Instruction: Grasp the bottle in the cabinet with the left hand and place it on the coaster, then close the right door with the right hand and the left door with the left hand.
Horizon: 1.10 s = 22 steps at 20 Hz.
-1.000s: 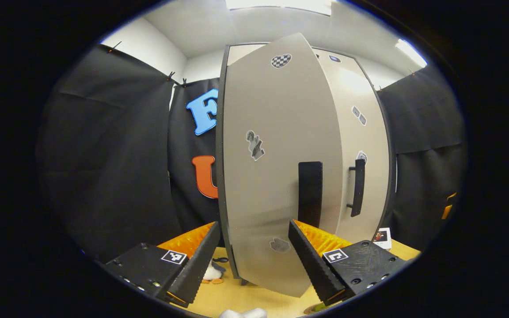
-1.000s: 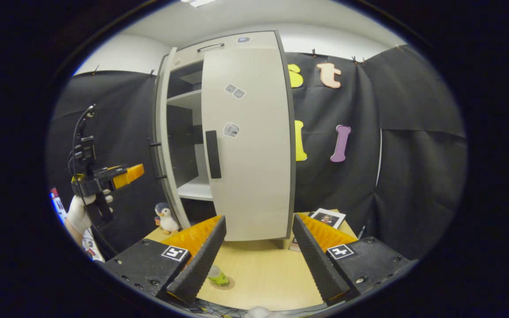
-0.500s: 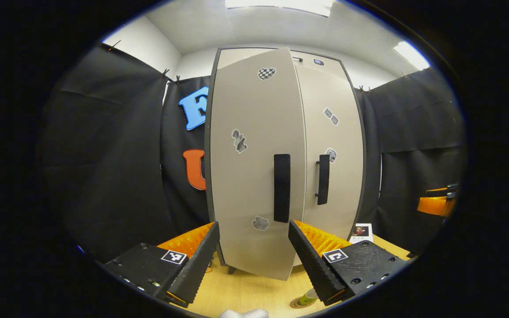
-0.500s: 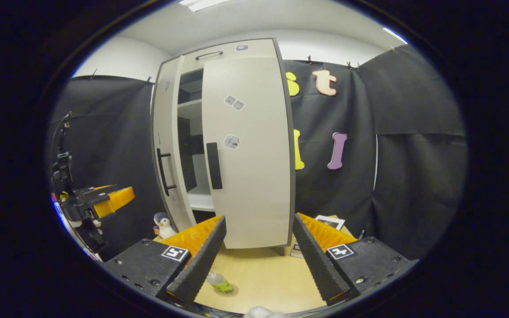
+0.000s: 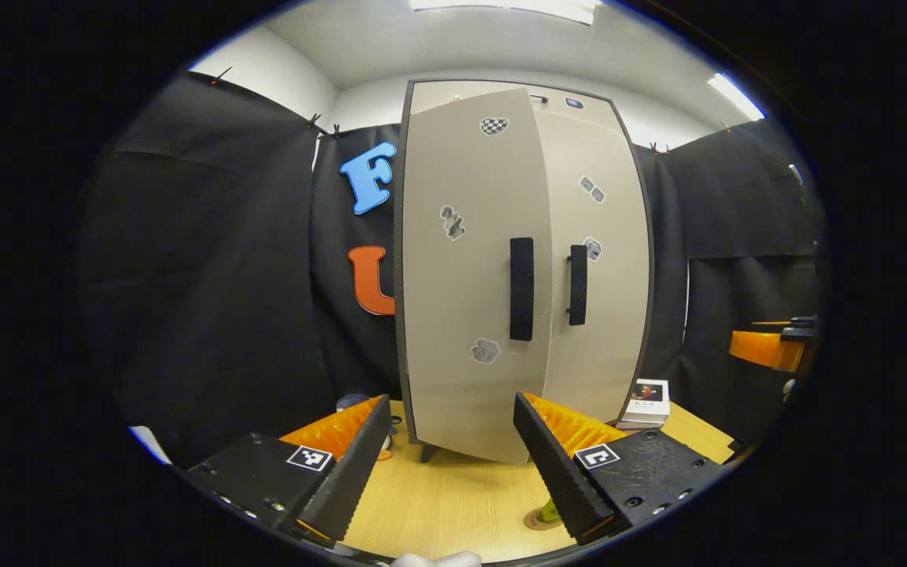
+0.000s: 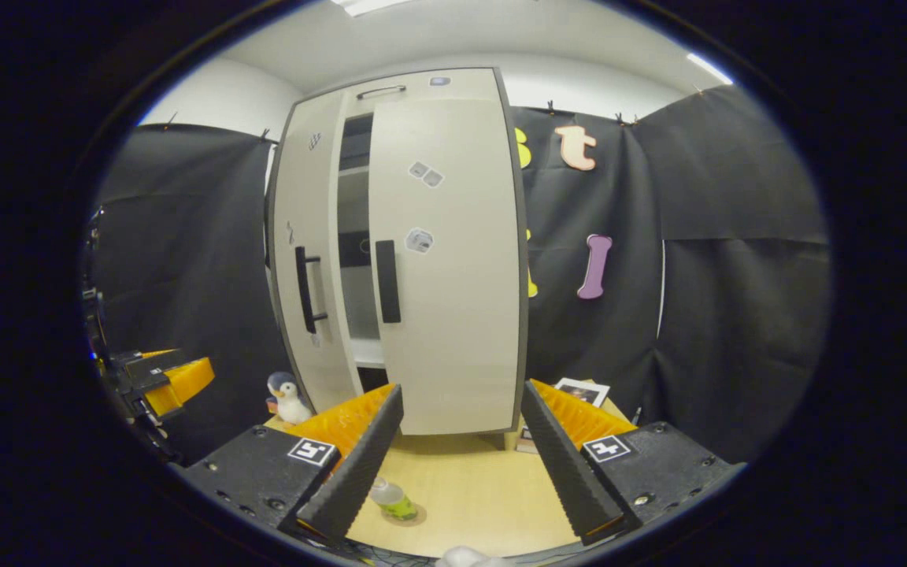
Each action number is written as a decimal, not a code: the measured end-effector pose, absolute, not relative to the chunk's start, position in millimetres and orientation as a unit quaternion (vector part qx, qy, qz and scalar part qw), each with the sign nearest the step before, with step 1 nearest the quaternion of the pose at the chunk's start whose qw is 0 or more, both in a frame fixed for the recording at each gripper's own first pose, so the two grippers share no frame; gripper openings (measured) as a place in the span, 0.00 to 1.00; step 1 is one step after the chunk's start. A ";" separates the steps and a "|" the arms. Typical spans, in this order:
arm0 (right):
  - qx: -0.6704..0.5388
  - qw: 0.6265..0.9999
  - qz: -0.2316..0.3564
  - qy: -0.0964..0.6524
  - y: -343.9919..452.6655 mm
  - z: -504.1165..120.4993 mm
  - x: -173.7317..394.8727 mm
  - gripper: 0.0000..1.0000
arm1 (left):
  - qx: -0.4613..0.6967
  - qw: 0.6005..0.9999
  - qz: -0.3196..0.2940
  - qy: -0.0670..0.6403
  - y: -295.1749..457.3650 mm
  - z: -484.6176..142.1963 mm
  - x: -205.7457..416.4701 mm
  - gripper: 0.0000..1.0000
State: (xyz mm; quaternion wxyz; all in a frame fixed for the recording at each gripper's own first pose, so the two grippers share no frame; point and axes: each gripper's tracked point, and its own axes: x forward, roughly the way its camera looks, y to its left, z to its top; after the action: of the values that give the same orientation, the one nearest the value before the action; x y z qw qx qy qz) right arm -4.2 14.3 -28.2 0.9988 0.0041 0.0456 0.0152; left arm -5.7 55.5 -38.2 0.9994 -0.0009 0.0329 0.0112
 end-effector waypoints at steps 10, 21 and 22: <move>-0.015 0.999 0.030 0.027 40.4 -21.3 -10.4 0.95 | -0.005 1.000 0.000 0.027 54.8 -30.3 -15.0 0.96; -0.007 0.999 0.031 0.029 41.7 -25.5 -12.1 0.99 | 0.002 1.000 0.000 0.026 54.3 -26.8 -20.1 0.96; -0.007 0.999 0.031 0.029 42.2 -25.7 -12.5 0.95 | 0.003 1.000 0.000 0.027 54.9 -27.3 -19.8 0.96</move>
State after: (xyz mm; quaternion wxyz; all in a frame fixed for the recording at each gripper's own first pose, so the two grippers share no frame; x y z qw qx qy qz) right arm -12.5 42.2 -25.7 0.9991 -0.0075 0.0286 0.0311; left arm -19.8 54.9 -27.3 0.9996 0.0026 0.0272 -0.0003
